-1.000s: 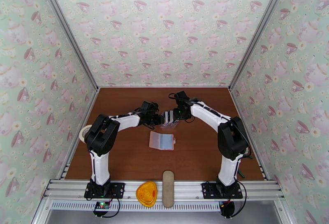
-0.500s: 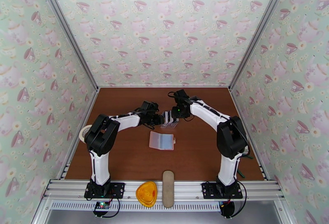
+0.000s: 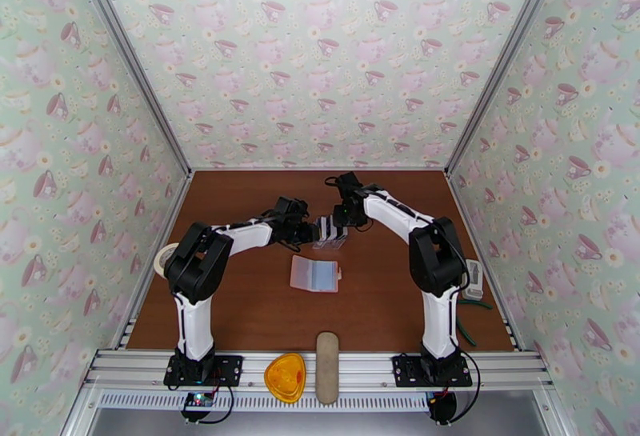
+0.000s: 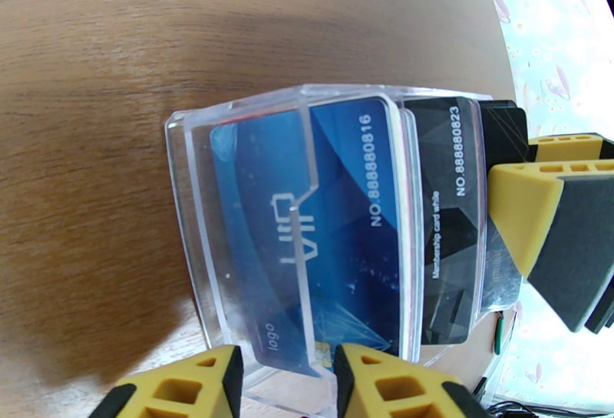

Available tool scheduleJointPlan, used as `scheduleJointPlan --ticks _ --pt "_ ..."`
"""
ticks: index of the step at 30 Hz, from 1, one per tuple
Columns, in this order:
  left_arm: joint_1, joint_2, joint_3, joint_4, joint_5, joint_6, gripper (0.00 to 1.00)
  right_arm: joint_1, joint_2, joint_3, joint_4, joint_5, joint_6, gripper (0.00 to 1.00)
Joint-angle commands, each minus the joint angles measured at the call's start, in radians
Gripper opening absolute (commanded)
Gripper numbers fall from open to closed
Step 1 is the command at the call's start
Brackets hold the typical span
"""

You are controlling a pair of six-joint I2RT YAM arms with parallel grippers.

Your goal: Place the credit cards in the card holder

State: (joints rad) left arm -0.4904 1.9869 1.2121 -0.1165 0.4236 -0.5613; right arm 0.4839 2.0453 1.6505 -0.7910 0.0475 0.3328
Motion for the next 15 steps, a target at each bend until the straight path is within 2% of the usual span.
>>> scheduleJointPlan --ticks 1,15 --pt "0.015 0.008 -0.028 -0.064 -0.023 0.006 0.38 -0.005 0.012 0.003 -0.006 0.005 0.003 0.47" --pt "0.016 0.010 -0.032 -0.061 -0.031 -0.004 0.38 -0.024 -0.046 -0.005 -0.037 0.043 -0.015 0.44"
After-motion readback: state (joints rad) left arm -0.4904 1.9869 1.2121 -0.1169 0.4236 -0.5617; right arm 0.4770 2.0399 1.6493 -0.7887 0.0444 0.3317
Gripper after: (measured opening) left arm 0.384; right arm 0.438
